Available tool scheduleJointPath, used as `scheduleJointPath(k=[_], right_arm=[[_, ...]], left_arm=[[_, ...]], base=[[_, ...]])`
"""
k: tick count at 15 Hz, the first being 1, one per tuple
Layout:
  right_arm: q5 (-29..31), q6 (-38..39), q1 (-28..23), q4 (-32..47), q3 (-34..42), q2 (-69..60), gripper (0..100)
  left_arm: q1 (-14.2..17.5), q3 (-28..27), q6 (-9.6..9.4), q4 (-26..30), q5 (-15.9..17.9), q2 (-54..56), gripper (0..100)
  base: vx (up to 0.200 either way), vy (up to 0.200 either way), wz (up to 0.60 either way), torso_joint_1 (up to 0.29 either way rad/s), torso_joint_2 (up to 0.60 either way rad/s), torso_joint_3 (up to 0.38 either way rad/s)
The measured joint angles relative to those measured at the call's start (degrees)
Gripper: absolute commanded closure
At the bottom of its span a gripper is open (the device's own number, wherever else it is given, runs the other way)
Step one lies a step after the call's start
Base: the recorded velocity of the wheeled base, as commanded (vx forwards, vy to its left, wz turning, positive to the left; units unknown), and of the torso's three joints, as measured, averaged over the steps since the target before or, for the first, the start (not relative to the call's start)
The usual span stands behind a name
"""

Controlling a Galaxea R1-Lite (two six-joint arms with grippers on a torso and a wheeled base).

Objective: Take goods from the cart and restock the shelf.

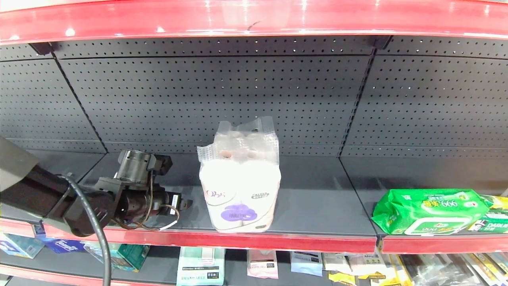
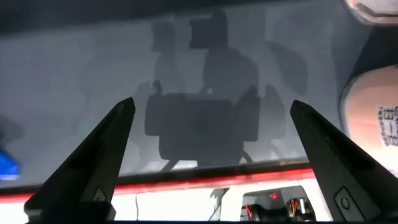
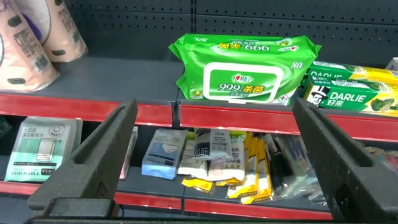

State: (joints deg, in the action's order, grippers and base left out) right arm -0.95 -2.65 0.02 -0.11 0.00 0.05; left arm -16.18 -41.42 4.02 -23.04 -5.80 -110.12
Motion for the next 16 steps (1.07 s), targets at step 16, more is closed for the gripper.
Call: scheduleJointPath(k=[16], right_arm=[[0.02, 0.09, 0.00, 0.00, 0.00, 0.00, 0]], left_arm=[[-5.01, -5.07, 0.49, -0.09, 0.20, -4.94, 0]], base=[[0.000, 0.000, 0.00, 0.000, 0.00, 0.000]])
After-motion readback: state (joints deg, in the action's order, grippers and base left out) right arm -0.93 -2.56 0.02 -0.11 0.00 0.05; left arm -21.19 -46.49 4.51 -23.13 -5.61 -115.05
